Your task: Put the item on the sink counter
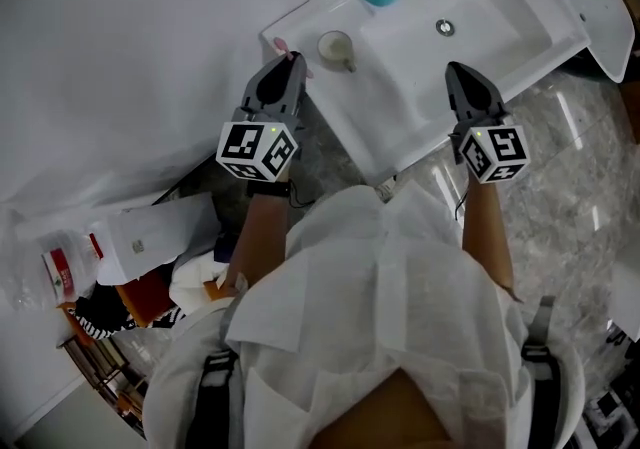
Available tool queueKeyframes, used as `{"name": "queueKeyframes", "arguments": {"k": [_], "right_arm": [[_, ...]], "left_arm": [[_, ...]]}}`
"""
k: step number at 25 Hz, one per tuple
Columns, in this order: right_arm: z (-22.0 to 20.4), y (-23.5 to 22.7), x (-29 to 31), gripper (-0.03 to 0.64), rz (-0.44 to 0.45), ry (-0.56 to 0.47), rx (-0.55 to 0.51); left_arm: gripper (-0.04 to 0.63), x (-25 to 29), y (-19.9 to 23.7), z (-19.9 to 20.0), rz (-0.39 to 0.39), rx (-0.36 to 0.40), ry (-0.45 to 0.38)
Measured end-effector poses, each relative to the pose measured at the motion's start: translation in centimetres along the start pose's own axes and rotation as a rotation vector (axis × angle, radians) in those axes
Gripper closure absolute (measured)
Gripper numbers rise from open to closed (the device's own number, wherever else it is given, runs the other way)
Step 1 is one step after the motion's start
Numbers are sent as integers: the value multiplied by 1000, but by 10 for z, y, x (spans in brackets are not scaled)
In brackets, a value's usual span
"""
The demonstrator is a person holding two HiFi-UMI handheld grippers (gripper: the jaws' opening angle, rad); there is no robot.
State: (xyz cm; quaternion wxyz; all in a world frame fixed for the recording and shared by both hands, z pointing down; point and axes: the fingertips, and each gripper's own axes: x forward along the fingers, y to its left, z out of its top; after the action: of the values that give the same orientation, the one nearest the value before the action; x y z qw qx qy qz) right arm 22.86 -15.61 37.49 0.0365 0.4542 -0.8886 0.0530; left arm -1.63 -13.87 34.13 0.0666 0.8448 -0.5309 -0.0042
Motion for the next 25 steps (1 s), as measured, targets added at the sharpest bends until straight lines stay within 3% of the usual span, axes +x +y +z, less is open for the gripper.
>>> {"name": "queueKeyframes", "arguments": {"k": [14,25], "right_arm": [[-2,33,62,607,73,33,10],[-11,64,115,607,20,81,15]], "left_arm": [[566,58,19,-22,-120,-44,61],[566,87,62,-42,-206,-103,74]]}}
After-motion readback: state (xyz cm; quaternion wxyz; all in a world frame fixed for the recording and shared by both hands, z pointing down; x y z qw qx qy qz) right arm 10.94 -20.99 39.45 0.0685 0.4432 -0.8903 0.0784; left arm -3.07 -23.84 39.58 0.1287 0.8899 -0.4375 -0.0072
